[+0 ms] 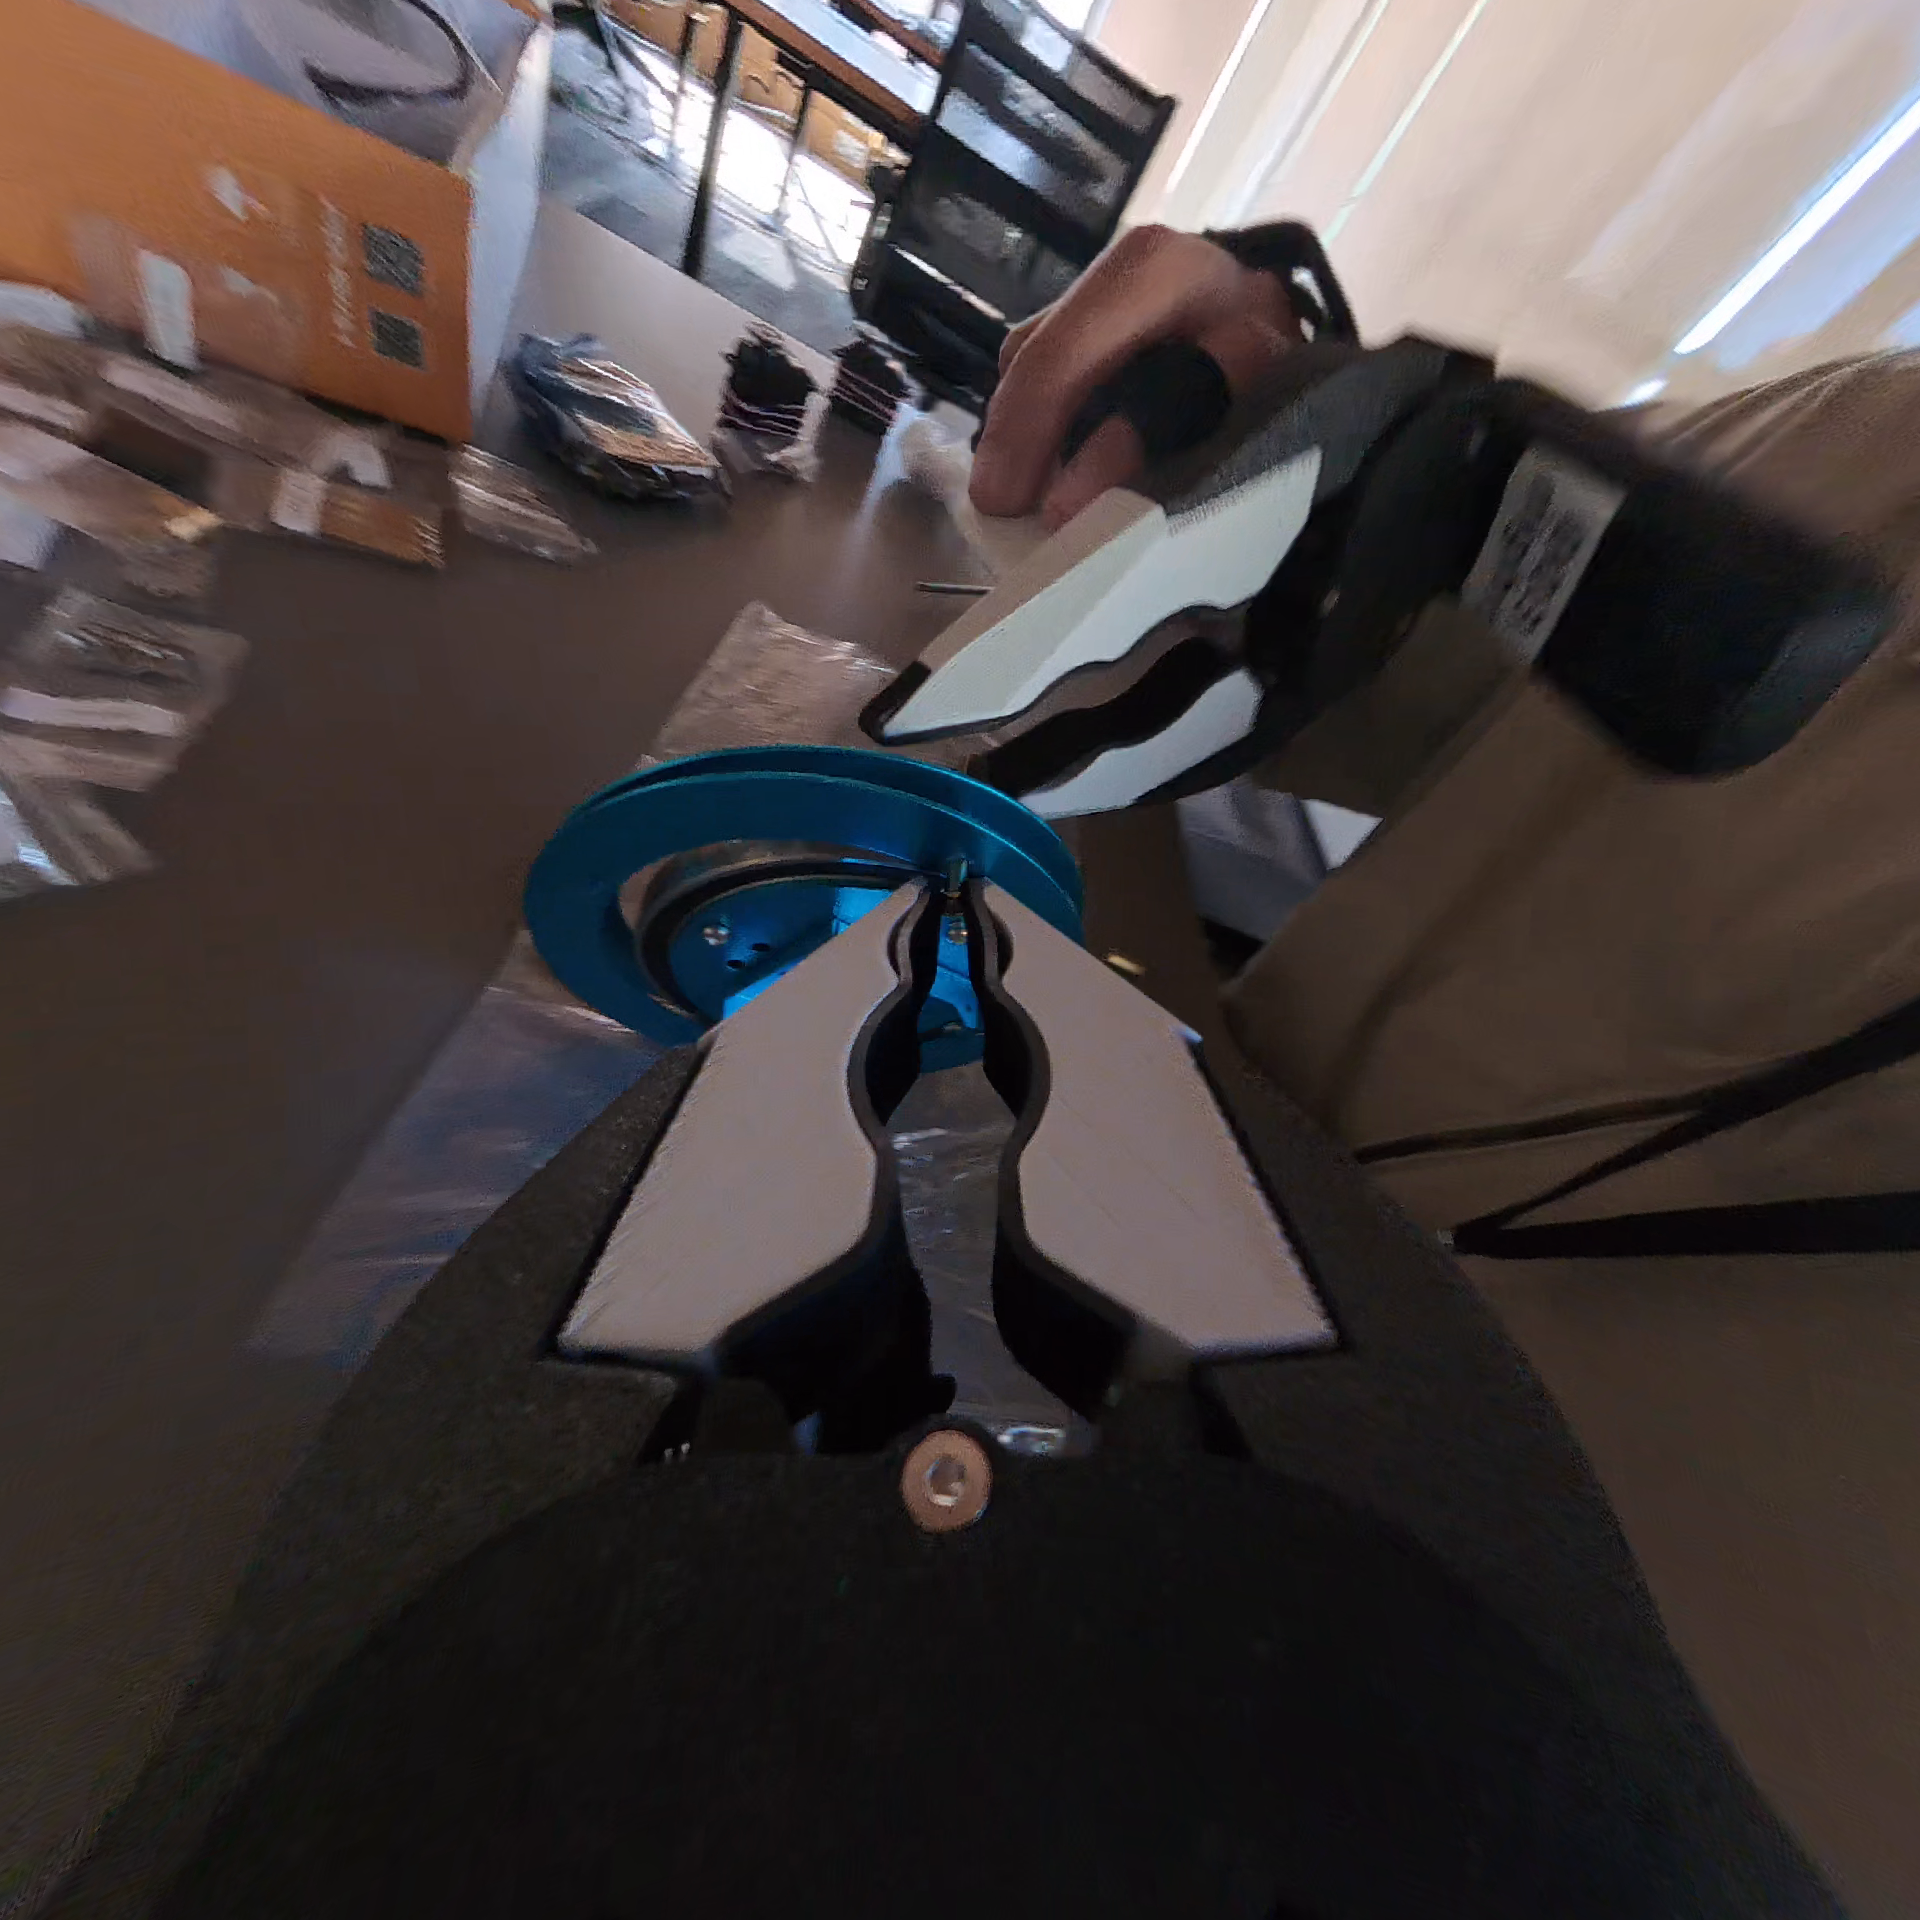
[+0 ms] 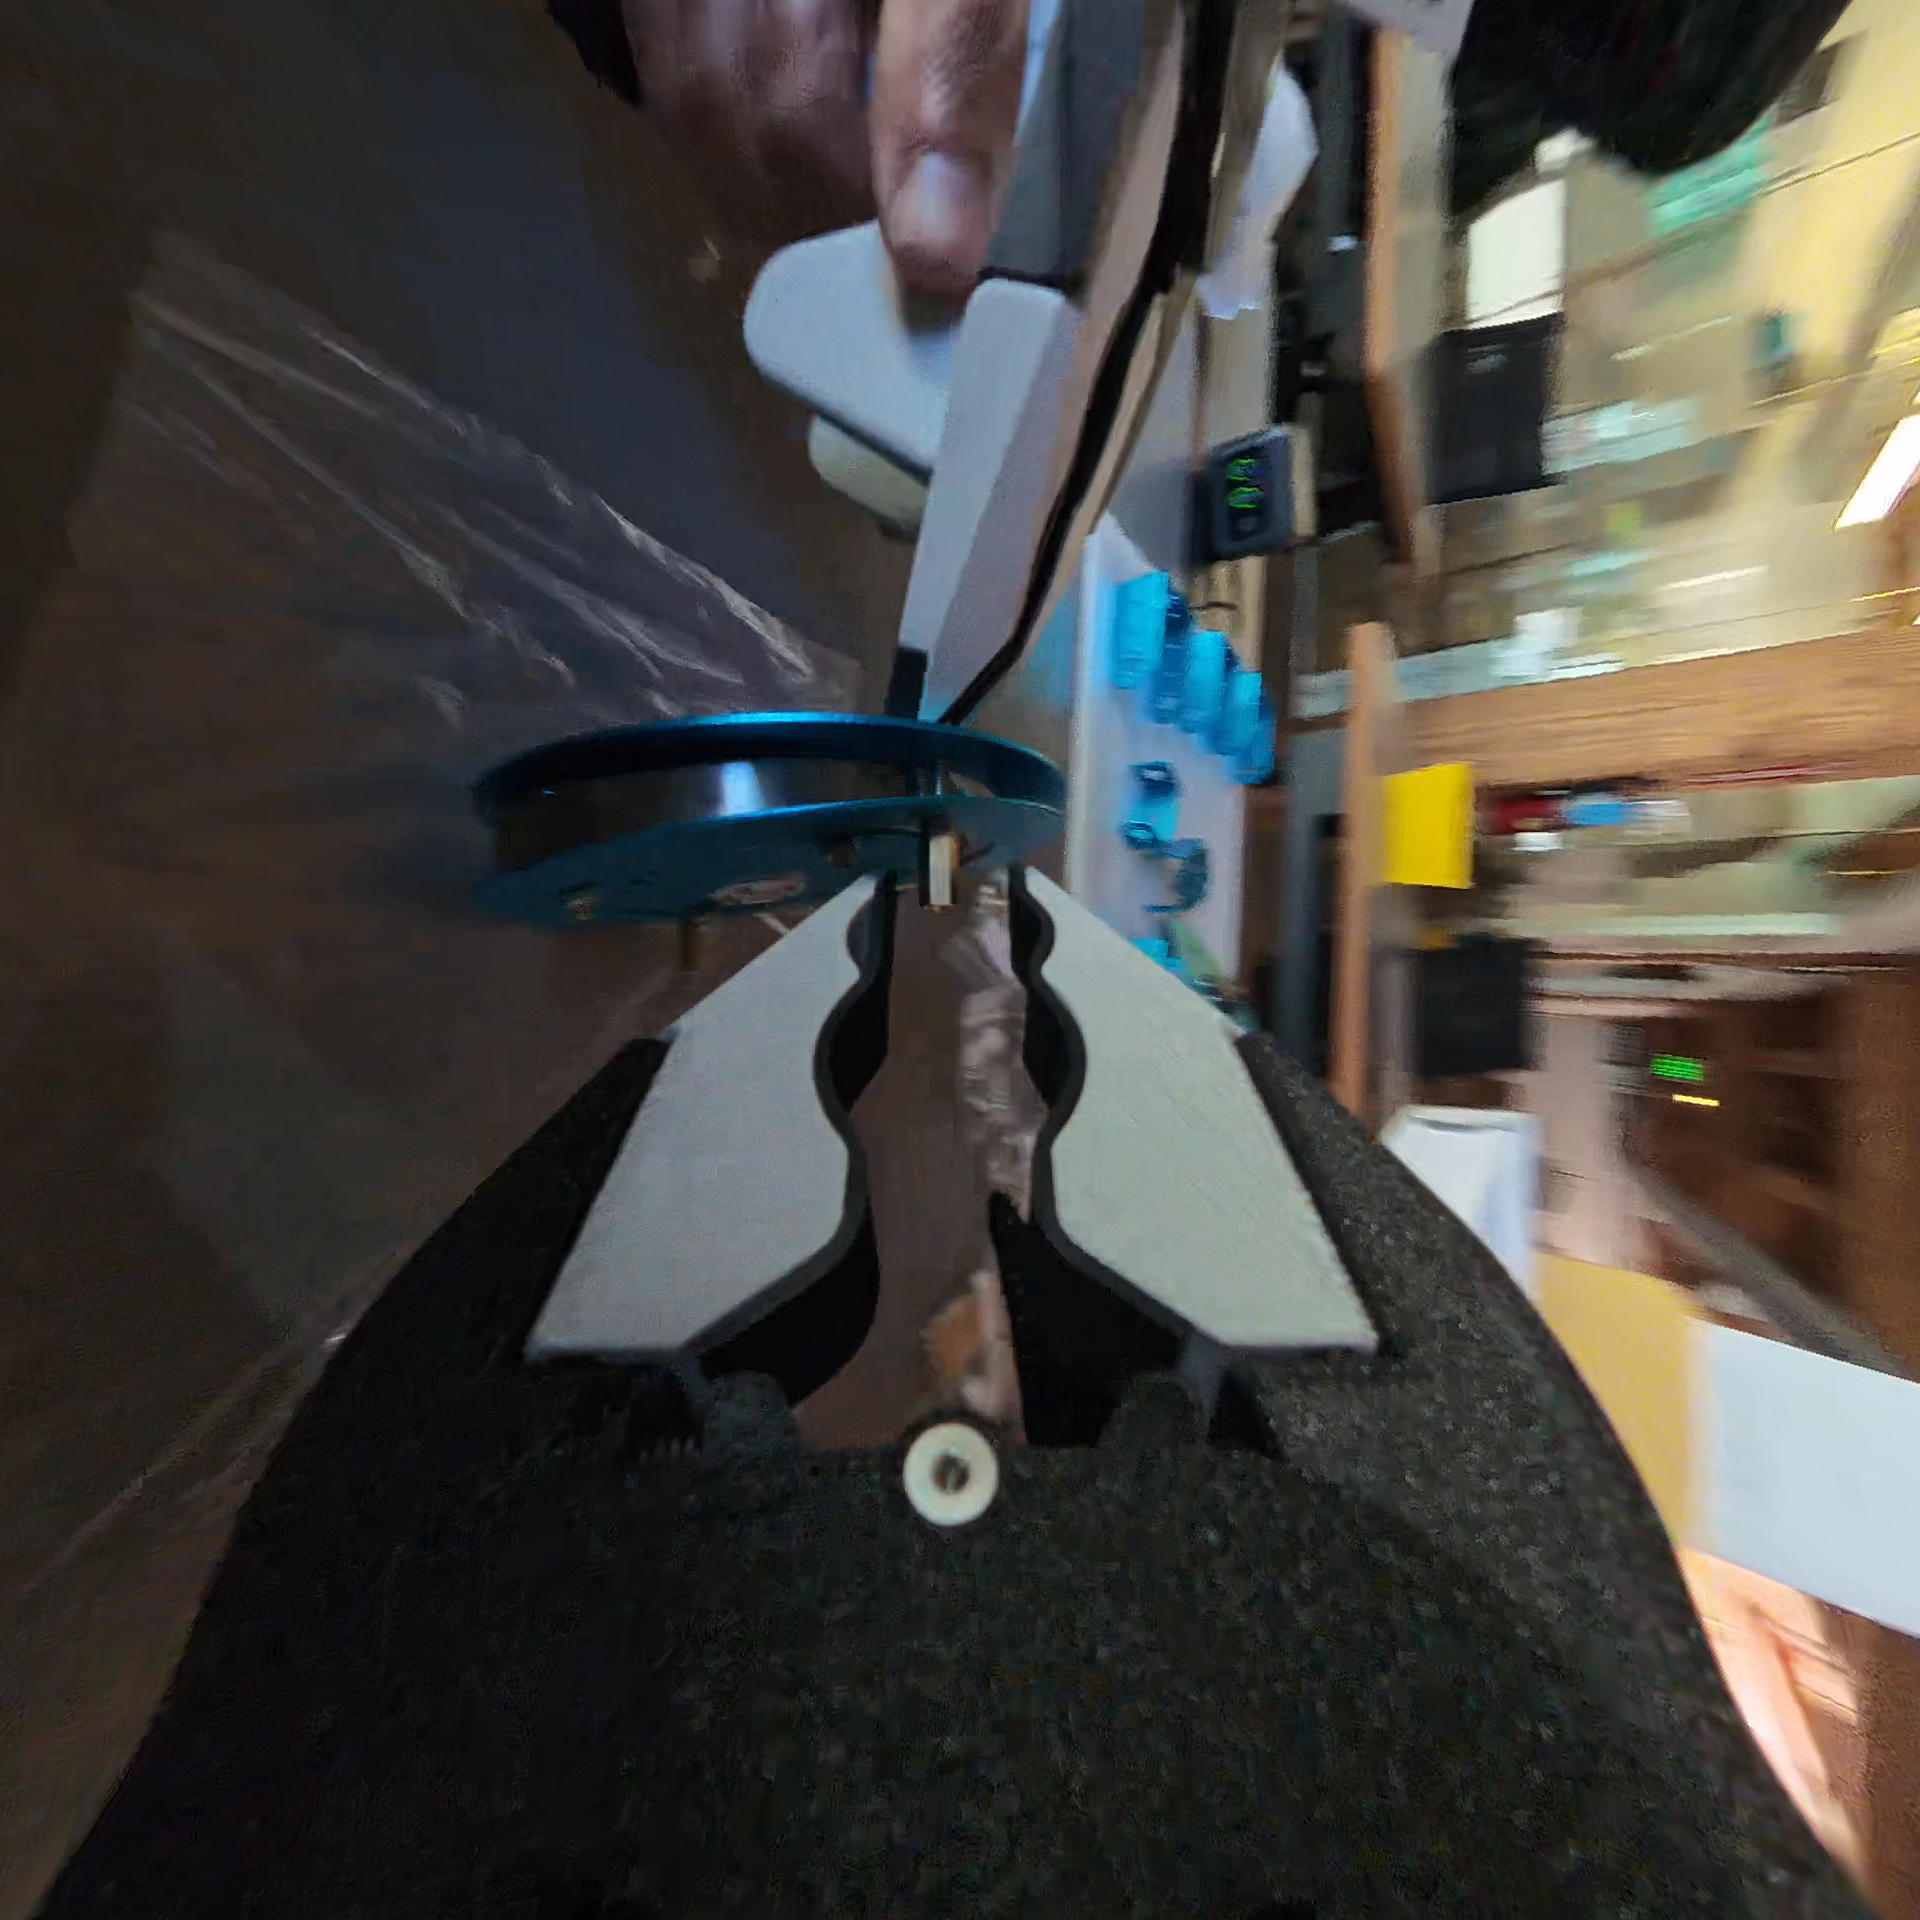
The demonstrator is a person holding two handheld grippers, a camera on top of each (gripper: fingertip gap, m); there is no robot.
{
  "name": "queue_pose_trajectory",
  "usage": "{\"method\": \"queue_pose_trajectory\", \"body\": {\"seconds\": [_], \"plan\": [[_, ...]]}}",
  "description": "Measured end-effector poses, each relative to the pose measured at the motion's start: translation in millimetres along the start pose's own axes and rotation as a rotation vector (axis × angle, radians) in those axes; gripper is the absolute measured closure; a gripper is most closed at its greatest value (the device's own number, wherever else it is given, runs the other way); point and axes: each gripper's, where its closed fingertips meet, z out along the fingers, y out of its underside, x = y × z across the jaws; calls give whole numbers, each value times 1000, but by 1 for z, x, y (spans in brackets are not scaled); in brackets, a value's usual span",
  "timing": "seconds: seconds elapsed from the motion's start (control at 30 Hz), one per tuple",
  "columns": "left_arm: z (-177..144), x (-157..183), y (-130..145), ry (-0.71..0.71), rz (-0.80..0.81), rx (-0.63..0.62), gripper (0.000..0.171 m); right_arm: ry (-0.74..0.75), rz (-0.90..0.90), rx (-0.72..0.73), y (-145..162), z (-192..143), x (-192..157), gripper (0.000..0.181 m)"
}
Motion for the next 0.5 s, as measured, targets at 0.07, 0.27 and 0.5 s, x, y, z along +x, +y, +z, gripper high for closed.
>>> {"method": "queue_pose_trajectory", "body": {"seconds": [0.07,0.27,0.5], "plan": [[2,4,1,65,-76,3,169,125,-155,-10,-5,-2,2,166],[0,1,-2,162,-328,46,170,396,-569,-62,-12,-6,7,166],[-2,-8,-5,198,-472,109,170,451,-563,-98,-6,1,11,176]]}}
